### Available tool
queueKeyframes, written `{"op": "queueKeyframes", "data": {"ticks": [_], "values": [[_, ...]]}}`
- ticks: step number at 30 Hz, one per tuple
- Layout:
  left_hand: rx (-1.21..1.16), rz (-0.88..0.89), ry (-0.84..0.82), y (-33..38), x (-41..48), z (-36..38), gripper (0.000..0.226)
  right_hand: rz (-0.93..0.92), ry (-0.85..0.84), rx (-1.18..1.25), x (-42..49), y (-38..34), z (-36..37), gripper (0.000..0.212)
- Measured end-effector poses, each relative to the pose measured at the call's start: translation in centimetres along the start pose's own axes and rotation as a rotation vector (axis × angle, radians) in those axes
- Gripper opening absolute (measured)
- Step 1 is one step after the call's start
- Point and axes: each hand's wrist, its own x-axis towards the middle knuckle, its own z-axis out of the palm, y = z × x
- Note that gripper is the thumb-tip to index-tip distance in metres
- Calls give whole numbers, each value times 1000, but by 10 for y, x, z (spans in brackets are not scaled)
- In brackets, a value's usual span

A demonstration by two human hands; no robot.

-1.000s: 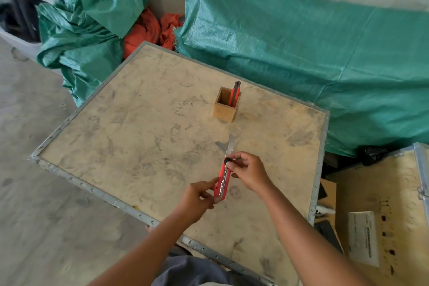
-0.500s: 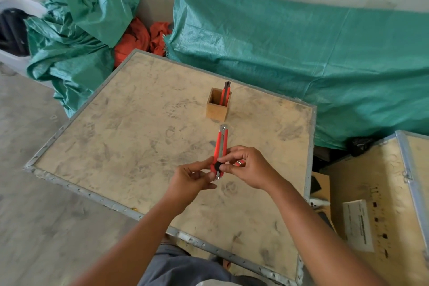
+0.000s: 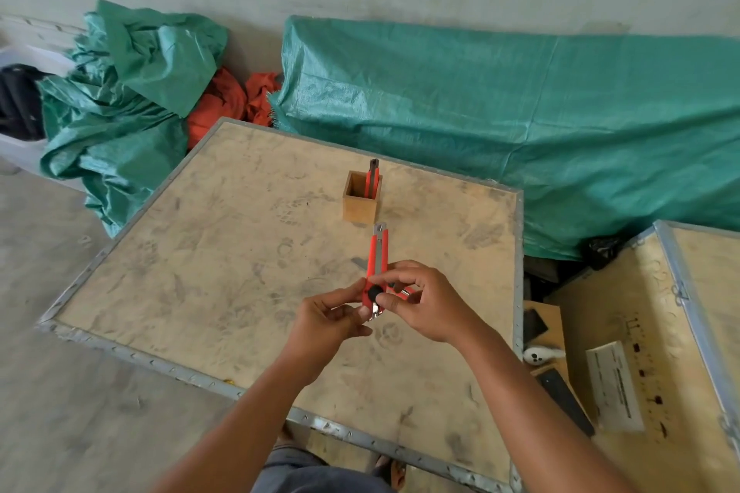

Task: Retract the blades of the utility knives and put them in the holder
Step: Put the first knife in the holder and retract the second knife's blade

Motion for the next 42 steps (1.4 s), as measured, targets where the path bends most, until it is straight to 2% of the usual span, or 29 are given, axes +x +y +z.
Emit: {"op": "queueKeyframes", "data": {"ticks": [4, 10, 15, 20, 23, 26, 33, 39, 42], "values": [[10, 10, -14, 2, -1, 1, 39, 3, 81, 1, -1, -5, 2, 15], [5, 29, -21, 2, 3, 1, 40, -6, 70, 7, -2, -8, -1, 26], [33, 43, -40, 4, 10, -2, 39, -27, 153, -3, 4, -11, -1, 14], [72, 70, -60, 10, 27, -9, 42, -15, 235, 13, 19, -12, 2, 15], [86, 96, -41, 14, 42, -12, 44, 29, 243, 148, 38, -14, -6, 10], [141, 119, -23, 24, 62, -14, 44, 40, 242, 181, 64, -16, -16, 22], [326, 177, 27, 56, 136, -23, 45, 25, 264, 96, 141, -17, -47, 29], [358, 96, 63, 60, 209, -31, 51, 12, 410, 0, 207, 1, -49, 28], [533, 147, 156, 54, 237, -34, 53, 23, 475, -80, 232, 14, -40, 27]]}}
